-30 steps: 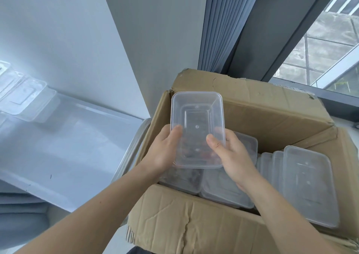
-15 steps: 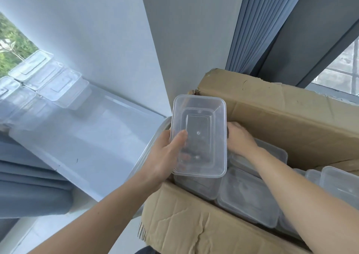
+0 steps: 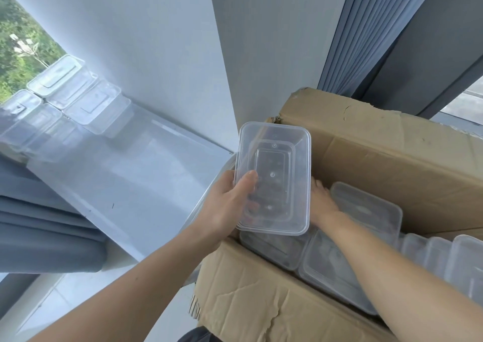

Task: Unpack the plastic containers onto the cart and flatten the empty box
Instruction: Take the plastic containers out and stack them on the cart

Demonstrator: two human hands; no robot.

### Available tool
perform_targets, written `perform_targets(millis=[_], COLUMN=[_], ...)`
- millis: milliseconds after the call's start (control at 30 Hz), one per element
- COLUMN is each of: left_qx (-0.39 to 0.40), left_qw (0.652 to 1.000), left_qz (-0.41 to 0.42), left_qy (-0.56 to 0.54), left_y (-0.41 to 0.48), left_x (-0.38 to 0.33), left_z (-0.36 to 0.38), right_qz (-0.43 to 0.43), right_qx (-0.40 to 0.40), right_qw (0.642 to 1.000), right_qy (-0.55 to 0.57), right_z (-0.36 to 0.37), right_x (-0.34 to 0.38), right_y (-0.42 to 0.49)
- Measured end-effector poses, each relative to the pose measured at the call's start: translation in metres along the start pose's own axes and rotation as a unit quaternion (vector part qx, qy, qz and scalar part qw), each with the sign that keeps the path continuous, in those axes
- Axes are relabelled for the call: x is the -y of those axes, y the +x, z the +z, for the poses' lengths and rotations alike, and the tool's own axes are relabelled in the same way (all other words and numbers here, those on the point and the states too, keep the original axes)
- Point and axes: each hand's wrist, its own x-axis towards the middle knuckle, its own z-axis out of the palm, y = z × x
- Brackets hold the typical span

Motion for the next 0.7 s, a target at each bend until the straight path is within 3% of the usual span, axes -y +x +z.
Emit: perform_targets(millis=[200, 333, 500, 700], left_qx=[-0.016, -0.031, -0.041, -0.06], left_qw=[1.0, 0.999, 0.998, 0.996], left_qz=[-0.004, 0.008, 0.03, 0.057], left_qy=[0.004, -0.008, -0.022, -0.042], left_y=[-0.006, -0.012, -0.025, -0.038], left_x=[-0.001, -0.006, -0.014, -0.014], left_z=[-0.004, -0.013, -0.03, -0.067], right_qz=[-0.006, 0.001, 0.022, -0.002], right_qx=[0.055, -0.006, -0.074, -0.15], right_qw=[0.995, 0.986, 0.937, 0.89], right_qy=[0.087, 0.169, 0.34, 0.431], right_z=[0.012, -0.009, -0.049, -0.085], right_x=[-0.002, -0.007, -0.016, 0.006], right_y=[-0.002, -0.021, -0.082, -0.152])
